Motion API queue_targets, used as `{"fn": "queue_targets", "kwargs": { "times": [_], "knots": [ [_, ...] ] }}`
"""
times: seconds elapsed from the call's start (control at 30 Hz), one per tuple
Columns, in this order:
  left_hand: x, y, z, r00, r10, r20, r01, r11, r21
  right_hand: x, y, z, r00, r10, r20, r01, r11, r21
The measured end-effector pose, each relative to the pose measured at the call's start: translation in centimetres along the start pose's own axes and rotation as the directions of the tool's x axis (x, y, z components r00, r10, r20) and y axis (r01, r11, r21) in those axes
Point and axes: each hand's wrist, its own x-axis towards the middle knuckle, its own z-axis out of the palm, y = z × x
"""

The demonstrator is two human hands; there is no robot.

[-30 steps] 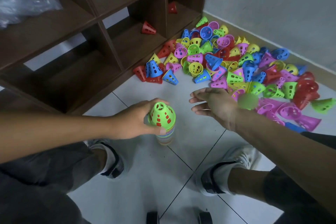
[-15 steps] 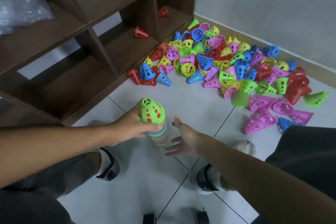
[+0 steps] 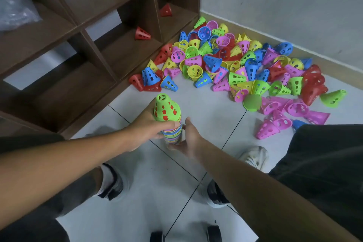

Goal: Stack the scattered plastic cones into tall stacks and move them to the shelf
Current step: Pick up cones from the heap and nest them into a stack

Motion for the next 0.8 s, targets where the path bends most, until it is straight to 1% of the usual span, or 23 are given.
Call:
{"fn": "queue_targets", "kwargs": {
  "times": [0.3,0.43,0.53,0.63,0.8],
  "knots": [
    [4.7,2.3,5.9,0.991,0.075,0.110,-0.079,0.996,0.034,0.3,-4.8,-5.9,0.989,-0.097,-0.113,0.116,0.978,0.173],
    [6.6,2.7,8.4,0.977,0.126,0.173,-0.139,0.988,0.062,0.9,-5.9,-8.2,0.981,-0.113,-0.160,0.142,0.973,0.183],
    [8.1,2.7,9.5,0.962,0.157,0.223,-0.182,0.979,0.093,1.2,-6.6,-9.7,0.972,-0.116,-0.205,0.172,0.944,0.282],
    [8.9,3.0,10.3,0.943,0.149,0.297,-0.185,0.978,0.099,1.3,-6.7,-11.3,0.968,-0.118,-0.220,0.193,0.914,0.357],
    [9.4,3.7,11.4,0.905,0.097,0.415,-0.144,0.986,0.083,0.3,-6.2,-13.4,0.962,-0.143,-0.231,0.232,0.876,0.423]
  ]
}}
